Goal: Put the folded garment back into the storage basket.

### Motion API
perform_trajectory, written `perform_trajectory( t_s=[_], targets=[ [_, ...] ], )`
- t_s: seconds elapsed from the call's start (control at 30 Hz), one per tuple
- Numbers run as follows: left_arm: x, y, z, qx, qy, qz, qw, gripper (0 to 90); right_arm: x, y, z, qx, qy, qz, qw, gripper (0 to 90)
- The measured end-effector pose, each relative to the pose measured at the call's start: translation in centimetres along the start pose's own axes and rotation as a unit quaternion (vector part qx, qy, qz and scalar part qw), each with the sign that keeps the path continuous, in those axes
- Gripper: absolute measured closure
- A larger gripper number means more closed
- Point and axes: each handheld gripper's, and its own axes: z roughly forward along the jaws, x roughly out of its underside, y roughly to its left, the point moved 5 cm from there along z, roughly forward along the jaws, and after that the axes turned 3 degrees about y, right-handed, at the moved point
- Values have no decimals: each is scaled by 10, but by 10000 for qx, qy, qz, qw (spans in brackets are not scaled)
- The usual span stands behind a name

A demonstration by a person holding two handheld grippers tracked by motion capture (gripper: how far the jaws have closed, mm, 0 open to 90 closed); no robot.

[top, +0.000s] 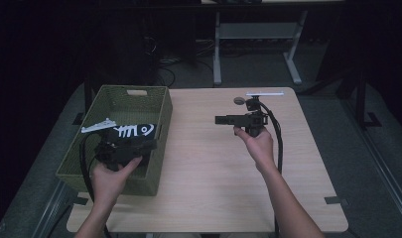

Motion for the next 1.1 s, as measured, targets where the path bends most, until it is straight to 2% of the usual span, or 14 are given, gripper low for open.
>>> perform_trajectory(
  t_s=[0.7,1.1],
  targets=[
    [0,-30,42,259,117,114,9995,300,20,-29,-28,91,-116,212,9997,302],
    [8,-44,64,357,191,167,9990,292,37,-47,-47,211,-167,298,9992,290]
  ],
)
